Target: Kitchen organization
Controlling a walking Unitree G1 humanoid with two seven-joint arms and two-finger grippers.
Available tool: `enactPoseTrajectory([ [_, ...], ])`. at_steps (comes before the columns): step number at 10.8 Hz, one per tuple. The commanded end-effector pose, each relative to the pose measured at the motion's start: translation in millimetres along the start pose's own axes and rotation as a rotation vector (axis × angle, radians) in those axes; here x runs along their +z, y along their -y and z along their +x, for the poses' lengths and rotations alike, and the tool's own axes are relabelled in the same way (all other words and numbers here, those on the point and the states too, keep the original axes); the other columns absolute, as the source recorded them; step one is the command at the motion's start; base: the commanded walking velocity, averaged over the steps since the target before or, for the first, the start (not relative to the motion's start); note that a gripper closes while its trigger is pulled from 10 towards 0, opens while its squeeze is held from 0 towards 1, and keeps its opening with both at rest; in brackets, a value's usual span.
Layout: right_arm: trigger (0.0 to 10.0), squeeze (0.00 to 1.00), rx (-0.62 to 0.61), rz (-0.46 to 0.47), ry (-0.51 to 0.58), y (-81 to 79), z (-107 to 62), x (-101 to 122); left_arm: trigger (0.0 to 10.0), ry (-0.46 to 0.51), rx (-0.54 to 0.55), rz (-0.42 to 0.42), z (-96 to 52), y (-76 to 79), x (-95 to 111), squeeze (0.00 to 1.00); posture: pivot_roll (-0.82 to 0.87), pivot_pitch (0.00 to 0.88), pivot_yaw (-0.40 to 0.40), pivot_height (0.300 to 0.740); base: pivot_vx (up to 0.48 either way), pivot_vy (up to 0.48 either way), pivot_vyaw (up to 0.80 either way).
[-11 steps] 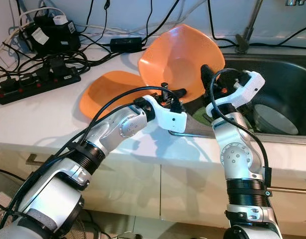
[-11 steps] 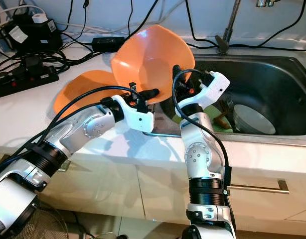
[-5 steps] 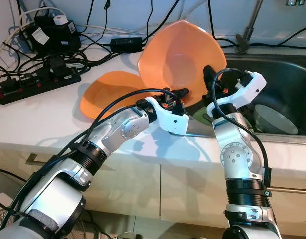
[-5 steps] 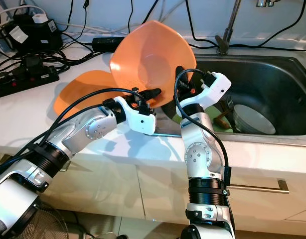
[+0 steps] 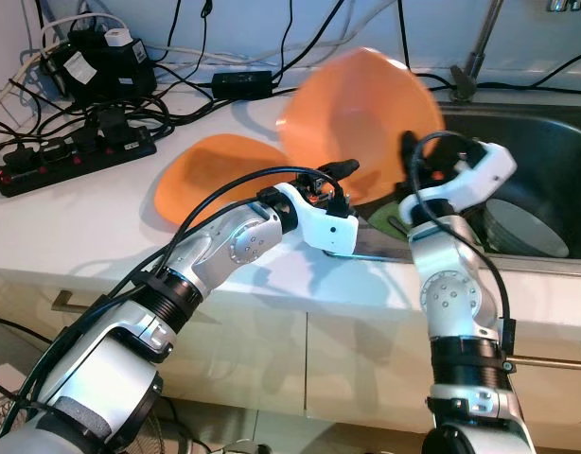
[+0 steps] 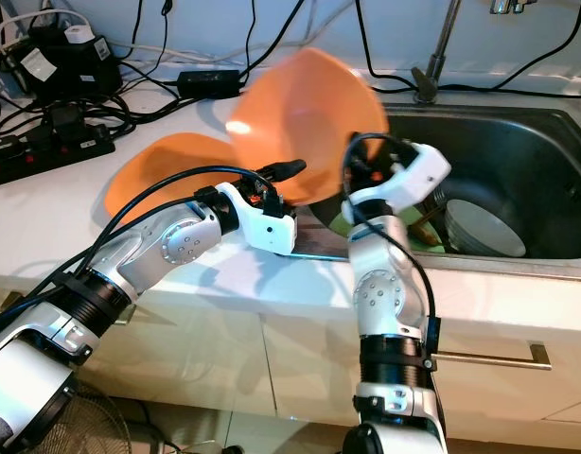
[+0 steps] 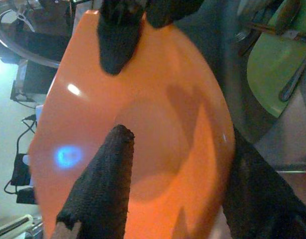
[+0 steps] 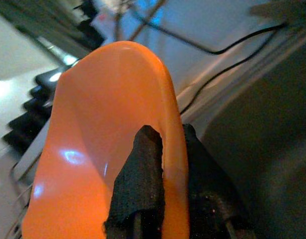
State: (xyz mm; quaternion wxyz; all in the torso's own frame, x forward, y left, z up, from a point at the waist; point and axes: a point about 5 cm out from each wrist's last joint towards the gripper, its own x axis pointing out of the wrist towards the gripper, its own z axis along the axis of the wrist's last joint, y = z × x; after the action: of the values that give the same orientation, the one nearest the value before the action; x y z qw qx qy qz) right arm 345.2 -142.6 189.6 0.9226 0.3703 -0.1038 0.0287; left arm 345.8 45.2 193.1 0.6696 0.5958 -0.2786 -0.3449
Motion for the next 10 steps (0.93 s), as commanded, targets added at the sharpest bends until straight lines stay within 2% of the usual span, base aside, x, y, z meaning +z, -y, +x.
enactPoseTrajectory([
  [1,0.0,0.00,-0.055,-0.005,0.069,6.8,3.7,13,10.0,-0.001,0.055,-0.014,-2.5,-10.2,-2,1.00,0.02,0.014,0.068,0.740,0.000,0.000,0.00],
  [2,0.0,0.00,-0.069,0.001,0.082,9.0,4.5,16,10.0,-0.005,0.057,-0.012,-2.7,-9.9,-2,1.00,0.02,0.014,0.068,0.740,0.000,0.000,0.00],
  [3,0.0,0.00,-0.108,0.022,0.111,13.7,6.1,21,10.0,-0.010,0.056,-0.011,-3.1,-8.9,-2,0.00,0.02,0.014,0.067,0.740,0.000,0.000,0.00],
  [6,0.0,0.00,-0.241,-0.093,0.198,40.2,12.8,44,10.0,-0.028,0.074,-0.062,-5.0,-5.7,-4,0.00,0.02,0.017,0.068,0.740,0.000,0.000,0.00],
  [7,1.6,0.00,-0.260,-0.147,0.200,45.0,14.7,46,10.0,-0.039,0.078,-0.093,-6.3,-2.7,-6,0.00,0.02,0.016,0.067,0.740,0.000,0.000,0.00],
  [8,10.0,0.00,-0.275,-0.224,0.182,50.2,17.0,44,10.0,-0.052,0.086,-0.148,-8.0,1.4,-7,0.00,0.02,0.015,0.064,0.740,0.000,0.000,0.00],
  [10,10.0,0.00,-0.277,-0.371,0.113,58.6,19.0,30,10.0,-0.106,0.136,-0.302,-11.2,5.7,-12,0.00,0.03,0.012,0.063,0.740,0.000,0.000,0.00],
])
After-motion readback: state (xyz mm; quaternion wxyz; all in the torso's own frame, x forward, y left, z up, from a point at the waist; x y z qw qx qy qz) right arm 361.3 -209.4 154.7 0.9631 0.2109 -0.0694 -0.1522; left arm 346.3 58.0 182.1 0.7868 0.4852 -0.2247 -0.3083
